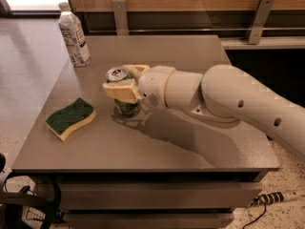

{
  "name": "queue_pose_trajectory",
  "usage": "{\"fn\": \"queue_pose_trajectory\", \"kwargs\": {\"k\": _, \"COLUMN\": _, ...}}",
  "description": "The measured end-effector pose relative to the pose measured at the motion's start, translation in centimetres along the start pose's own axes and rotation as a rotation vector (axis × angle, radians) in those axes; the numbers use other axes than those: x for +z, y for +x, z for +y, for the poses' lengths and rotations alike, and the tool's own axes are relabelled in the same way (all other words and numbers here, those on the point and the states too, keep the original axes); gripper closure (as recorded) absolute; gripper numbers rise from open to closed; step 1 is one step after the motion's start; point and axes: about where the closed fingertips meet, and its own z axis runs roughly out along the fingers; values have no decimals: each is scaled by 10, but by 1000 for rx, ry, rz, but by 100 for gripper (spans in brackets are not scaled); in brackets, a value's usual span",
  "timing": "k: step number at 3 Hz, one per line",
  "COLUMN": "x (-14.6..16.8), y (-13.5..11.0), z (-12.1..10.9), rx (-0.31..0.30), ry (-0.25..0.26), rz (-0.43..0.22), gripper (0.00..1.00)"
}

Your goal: Move green can near sponge

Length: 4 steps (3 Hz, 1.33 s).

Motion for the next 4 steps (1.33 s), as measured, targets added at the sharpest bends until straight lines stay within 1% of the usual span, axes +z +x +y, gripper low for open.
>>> {"fn": "queue_pose_trajectory", "kwargs": {"k": 1, "x": 1, "y": 14, "z": 0, "rx": 24, "ry": 10, "rz": -20, "gripper": 100}}
{"fn": "queue_pose_trajectory", "kwargs": {"k": 2, "x": 1, "y": 13, "z": 0, "rx": 26, "ry": 10, "rz": -21, "gripper": 87}}
{"fn": "queue_pose_trajectory", "kwargs": {"k": 4, "x": 0, "y": 12, "z": 0, "rx": 26, "ry": 10, "rz": -21, "gripper": 40}}
